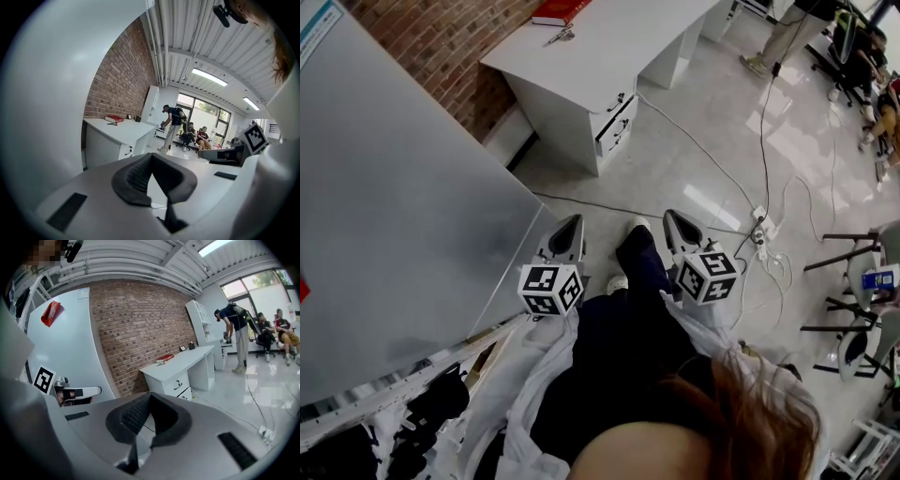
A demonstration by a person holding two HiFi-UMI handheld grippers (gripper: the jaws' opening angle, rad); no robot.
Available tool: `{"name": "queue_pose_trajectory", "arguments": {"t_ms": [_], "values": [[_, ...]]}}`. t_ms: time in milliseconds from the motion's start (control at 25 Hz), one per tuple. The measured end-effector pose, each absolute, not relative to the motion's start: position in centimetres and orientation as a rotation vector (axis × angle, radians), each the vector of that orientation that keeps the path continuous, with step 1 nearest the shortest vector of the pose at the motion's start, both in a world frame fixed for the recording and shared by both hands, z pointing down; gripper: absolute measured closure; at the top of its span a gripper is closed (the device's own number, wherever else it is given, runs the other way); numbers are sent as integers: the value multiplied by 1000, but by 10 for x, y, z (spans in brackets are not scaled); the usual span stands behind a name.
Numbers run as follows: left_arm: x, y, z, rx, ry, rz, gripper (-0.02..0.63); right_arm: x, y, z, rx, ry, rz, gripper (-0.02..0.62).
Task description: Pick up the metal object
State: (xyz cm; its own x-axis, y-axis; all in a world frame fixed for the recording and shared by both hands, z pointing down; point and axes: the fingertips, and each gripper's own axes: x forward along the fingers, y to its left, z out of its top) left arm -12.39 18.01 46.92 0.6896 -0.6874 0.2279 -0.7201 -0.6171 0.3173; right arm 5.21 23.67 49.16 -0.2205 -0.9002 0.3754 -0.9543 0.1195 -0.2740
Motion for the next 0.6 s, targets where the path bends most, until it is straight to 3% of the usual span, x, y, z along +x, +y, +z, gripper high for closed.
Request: {"name": "queue_pose_trajectory", "arguments": {"t_ms": [600], "values": [[-63,47,464,2469,-1192,126,592,112,90,489,1777,-2316,736,591]]}}
